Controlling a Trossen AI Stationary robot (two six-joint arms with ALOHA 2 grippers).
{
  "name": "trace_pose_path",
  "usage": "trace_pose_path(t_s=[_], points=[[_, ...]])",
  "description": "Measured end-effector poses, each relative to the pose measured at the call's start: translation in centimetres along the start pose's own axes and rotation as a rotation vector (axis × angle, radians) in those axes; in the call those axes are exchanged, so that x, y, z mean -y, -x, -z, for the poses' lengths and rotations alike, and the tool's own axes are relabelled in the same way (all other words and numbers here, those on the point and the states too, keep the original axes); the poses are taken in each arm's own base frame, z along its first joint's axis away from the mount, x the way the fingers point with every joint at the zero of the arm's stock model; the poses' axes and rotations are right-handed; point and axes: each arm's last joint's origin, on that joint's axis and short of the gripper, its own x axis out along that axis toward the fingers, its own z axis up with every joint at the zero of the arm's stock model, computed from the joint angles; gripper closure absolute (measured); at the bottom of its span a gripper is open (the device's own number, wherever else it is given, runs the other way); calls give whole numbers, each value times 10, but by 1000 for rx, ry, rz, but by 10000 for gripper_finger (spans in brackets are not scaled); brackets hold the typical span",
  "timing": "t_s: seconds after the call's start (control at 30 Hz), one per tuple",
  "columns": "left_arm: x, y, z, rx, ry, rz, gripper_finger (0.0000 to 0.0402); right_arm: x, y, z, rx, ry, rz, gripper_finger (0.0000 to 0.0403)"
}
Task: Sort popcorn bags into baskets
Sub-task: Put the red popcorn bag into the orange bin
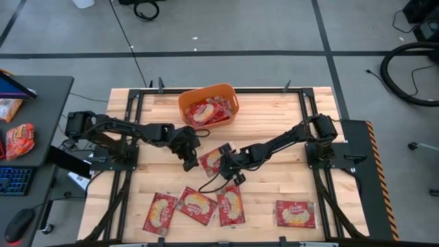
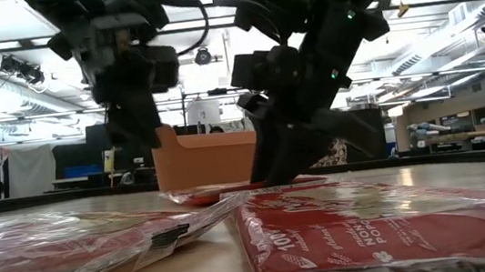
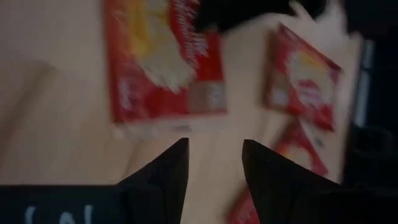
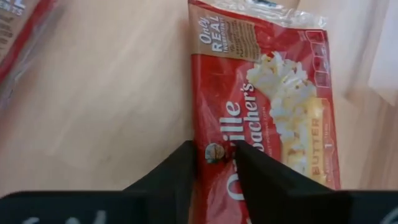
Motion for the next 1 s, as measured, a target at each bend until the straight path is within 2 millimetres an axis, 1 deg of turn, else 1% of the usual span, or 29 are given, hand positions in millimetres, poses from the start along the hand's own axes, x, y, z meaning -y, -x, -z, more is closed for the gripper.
trace_pose_path(t_s=[0.07,0.13,0.27,0.37,0.47,0.53,0.63,0.73,0.87,0.93,1.0], points=[[4,7,1,-1,-9,23,246,0,0,0,0,-2,-1,302],[6,16,5,-2,-21,9,246,0,0,0,0,-2,0,321],[11,42,4,89,-59,-15,246,1,0,0,-1,-8,0,361],[14,59,3,158,-87,0,246,2,2,0,1,-11,4,389],[17,77,3,220,-109,29,246,7,10,-2,-16,-24,20,396],[19,89,4,267,-117,49,246,16,21,-9,-6,-38,57,394],[24,110,4,370,-132,92,246,32,45,-19,20,-48,124,395],[28,131,5,493,-154,118,246,52,70,-27,49,-71,211,398],[30,150,7,636,-169,77,246,83,106,-37,105,-56,364,398],[30,157,9,690,-161,47,246,99,115,-39,126,-44,416,398],[30,160,9,722,-156,35,246,113,115,-36,125,-32,432,397]])
